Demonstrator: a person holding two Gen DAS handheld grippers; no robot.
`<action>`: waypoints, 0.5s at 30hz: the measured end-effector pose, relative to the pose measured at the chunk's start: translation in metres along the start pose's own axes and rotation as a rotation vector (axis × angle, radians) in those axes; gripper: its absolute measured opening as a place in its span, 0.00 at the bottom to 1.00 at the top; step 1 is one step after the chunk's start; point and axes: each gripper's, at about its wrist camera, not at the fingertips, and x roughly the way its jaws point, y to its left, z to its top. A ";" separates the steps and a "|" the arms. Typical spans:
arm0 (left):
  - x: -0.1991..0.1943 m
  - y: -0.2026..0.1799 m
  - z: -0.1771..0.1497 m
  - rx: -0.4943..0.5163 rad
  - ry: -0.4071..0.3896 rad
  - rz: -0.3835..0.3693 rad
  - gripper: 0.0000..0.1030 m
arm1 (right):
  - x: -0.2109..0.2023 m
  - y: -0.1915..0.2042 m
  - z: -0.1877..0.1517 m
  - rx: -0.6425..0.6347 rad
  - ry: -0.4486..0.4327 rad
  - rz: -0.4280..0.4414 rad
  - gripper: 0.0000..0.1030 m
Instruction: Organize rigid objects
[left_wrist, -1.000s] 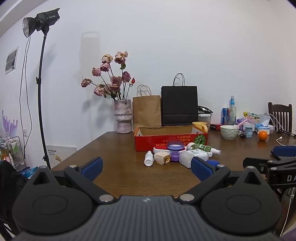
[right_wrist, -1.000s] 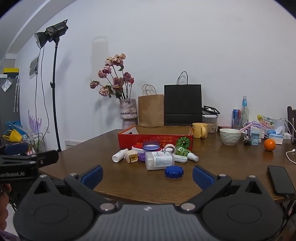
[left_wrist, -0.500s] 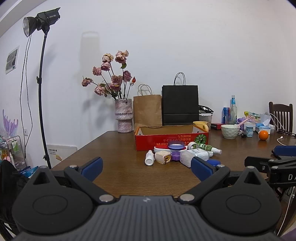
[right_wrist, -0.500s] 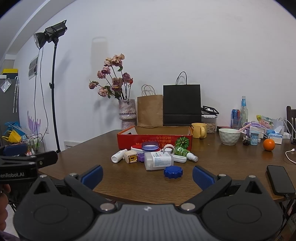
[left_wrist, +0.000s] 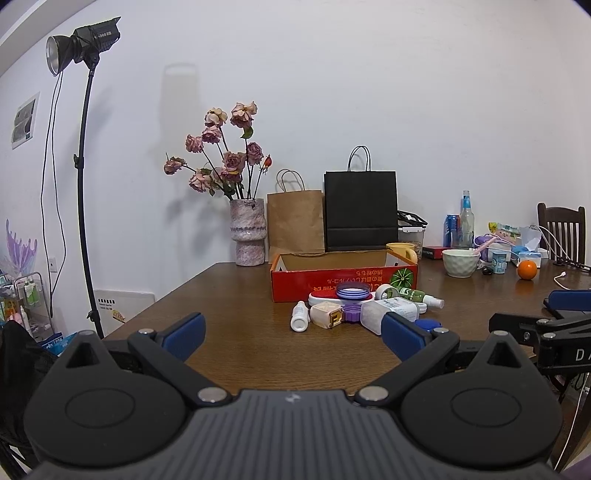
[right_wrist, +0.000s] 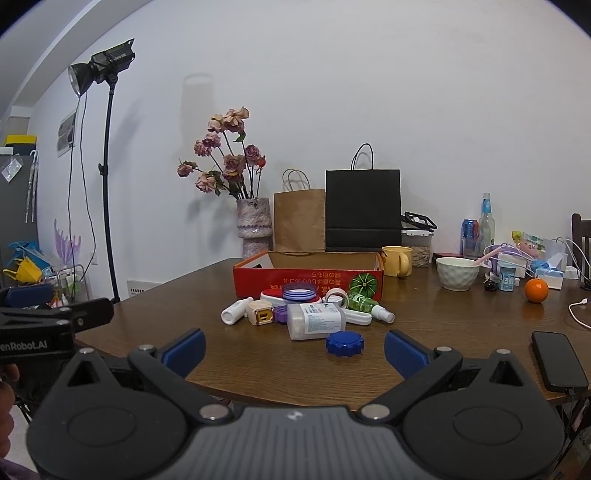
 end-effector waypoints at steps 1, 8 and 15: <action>0.000 0.000 0.000 0.000 0.000 0.000 1.00 | 0.000 0.000 0.000 0.000 0.000 0.000 1.00; 0.000 0.000 -0.001 0.000 0.000 0.001 1.00 | 0.000 0.000 0.000 -0.001 -0.001 -0.001 1.00; 0.000 0.000 -0.001 0.000 0.000 0.000 1.00 | 0.000 0.000 0.000 -0.005 -0.001 0.005 1.00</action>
